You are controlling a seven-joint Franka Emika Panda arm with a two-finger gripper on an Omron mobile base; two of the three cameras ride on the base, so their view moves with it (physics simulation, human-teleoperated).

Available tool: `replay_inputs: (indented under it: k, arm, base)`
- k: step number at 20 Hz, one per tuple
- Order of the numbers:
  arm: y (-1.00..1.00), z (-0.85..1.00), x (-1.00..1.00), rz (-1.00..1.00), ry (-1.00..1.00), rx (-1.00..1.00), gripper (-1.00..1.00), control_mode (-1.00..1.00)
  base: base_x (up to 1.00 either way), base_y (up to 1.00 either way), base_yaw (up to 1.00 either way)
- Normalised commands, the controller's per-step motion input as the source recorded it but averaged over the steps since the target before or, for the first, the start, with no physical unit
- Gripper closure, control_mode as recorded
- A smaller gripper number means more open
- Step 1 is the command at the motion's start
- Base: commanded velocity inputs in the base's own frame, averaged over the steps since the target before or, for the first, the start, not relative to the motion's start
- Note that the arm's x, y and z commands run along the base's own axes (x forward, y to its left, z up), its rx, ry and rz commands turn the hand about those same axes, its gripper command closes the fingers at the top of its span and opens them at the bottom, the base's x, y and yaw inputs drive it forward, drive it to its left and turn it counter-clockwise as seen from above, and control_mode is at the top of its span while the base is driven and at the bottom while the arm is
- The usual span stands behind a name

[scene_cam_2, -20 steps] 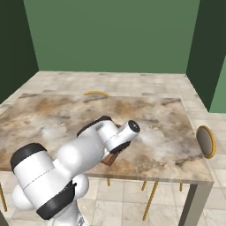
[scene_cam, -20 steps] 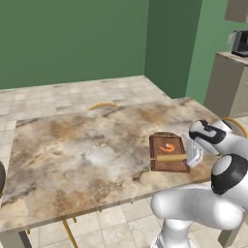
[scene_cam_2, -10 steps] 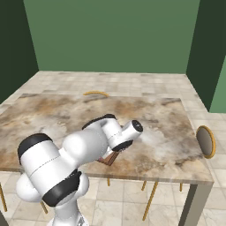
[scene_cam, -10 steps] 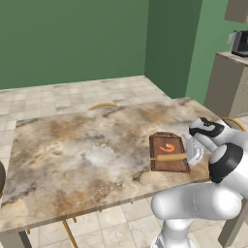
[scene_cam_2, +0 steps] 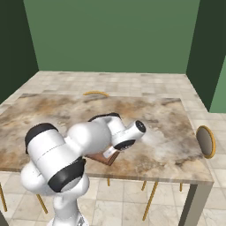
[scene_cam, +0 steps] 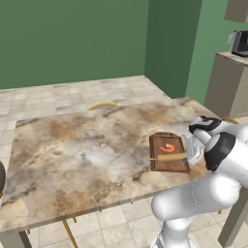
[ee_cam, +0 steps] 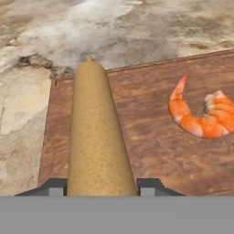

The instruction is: Open the cabinet, retrieve the rolling pin, and place it next to the meat on the cutting board to prepare for tenderizing.

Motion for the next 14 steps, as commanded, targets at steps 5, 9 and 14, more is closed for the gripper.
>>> replay_inputs:
  k: [5,9,14]
  arm:
    - [0.22,-0.37,0.1,0.0,0.0,0.0,-1.0,-1.0]
    - [0.17,-0.36,0.1,0.0,0.0,0.0,-1.0,-1.0]
    - [0.09,-0.29,0.06,0.0,0.0,0.0,-1.0,-1.0]
  base:
    - [0.0,0.0,0.0]
    - [0.0,0.0,0.0]
    - [0.0,0.0,0.0]
